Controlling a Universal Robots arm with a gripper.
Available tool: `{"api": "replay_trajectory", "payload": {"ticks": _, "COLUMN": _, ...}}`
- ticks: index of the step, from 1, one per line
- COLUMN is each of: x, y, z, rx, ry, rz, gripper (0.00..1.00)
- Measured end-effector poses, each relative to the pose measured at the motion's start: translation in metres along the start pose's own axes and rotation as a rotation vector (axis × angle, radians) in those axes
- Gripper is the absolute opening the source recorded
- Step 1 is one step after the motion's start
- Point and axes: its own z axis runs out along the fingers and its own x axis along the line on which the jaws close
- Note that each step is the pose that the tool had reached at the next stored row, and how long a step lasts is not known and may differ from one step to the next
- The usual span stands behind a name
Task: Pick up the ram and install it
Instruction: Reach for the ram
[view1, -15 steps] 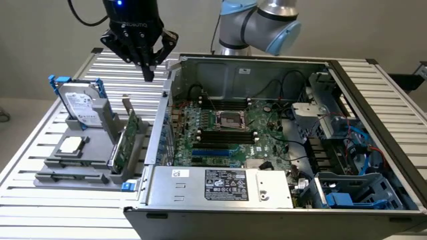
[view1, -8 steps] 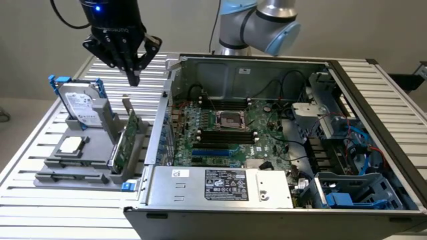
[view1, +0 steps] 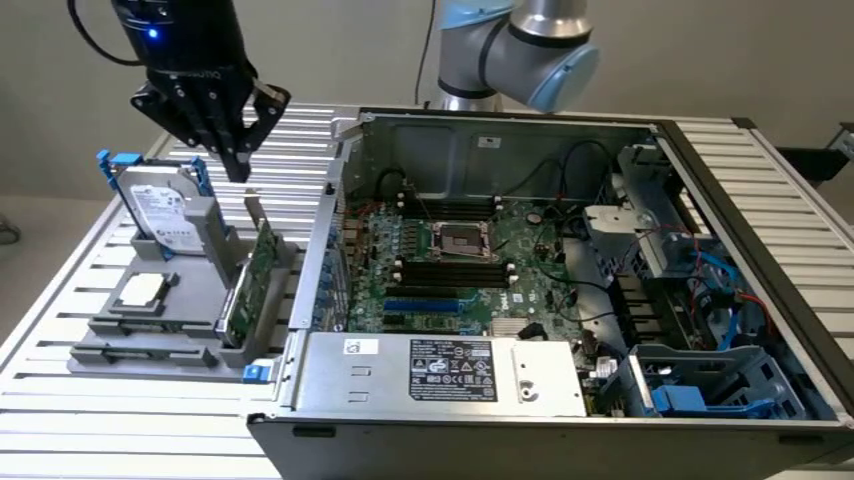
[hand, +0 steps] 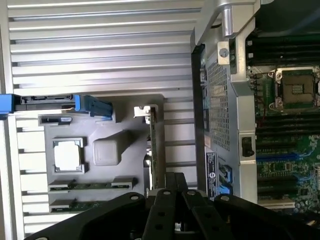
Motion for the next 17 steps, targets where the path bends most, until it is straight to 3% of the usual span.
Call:
{"api": "replay_trajectory", "payload": {"ticks": 8, "x": 0.028, "y": -0.0102, "z": 0.0068, "rx": 0.0, "ry": 0.0, "rz": 0.0, "gripper": 0.11}}
{"api": "replay_trajectory", "payload": {"ticks": 17, "x": 0.046, "y": -0.0235, "z": 0.0119, "rx": 0.0, "ry": 0.0001, "rz": -0.001, "gripper": 0.11}}
